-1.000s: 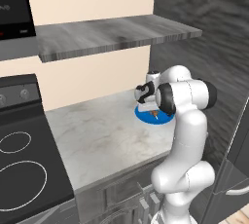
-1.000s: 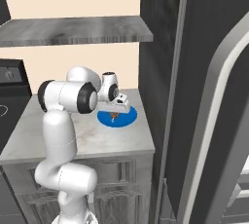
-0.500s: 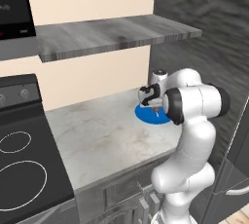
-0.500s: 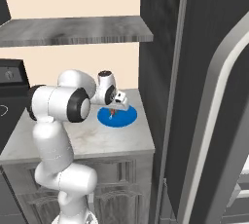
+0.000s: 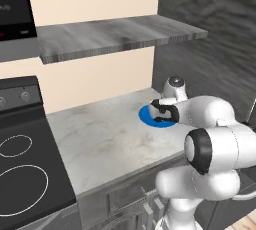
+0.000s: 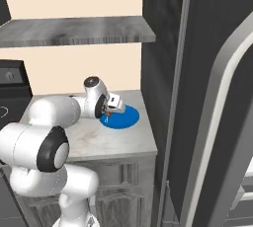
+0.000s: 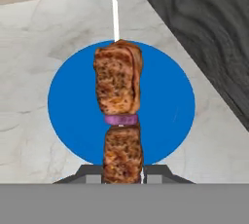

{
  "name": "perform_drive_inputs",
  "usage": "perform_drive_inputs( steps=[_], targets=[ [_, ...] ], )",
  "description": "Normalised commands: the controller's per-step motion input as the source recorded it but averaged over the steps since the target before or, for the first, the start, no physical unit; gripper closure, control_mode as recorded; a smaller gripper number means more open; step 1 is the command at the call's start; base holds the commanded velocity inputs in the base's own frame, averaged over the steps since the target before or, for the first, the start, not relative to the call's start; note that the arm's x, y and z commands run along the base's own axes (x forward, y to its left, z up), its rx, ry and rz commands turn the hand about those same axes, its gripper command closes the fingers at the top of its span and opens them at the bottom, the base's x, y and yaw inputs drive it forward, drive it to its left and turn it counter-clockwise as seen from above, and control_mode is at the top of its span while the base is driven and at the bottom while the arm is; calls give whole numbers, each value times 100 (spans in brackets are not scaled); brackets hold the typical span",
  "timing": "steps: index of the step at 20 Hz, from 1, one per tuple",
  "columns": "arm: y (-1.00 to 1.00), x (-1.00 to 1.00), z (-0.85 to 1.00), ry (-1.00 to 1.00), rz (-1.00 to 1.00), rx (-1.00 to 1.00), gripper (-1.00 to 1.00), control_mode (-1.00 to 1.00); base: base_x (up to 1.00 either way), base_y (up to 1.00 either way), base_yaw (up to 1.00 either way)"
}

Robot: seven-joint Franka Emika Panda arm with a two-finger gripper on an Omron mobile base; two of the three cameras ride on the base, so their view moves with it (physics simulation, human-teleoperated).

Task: Place the cold items (banana and cucumber) from the fridge in one tupperware on the dining counter. Place the warm items (hot dog and kebab skewer) in the stove area in another tupperware.

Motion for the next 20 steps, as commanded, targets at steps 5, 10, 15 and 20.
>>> perform_drive_inputs(
  steps=[5,10,15,20],
  targets=[
    [0,-65,93,13,12,0,100,-100,0,0,0],
    [0,-66,71,23,16,0,100,-100,0,0,0],
    [4,-93,15,9,14,-2,100,-100,0,0,0],
    [56,-96,-3,-1,1,-6,100,-100,0,0,0]
  ],
)
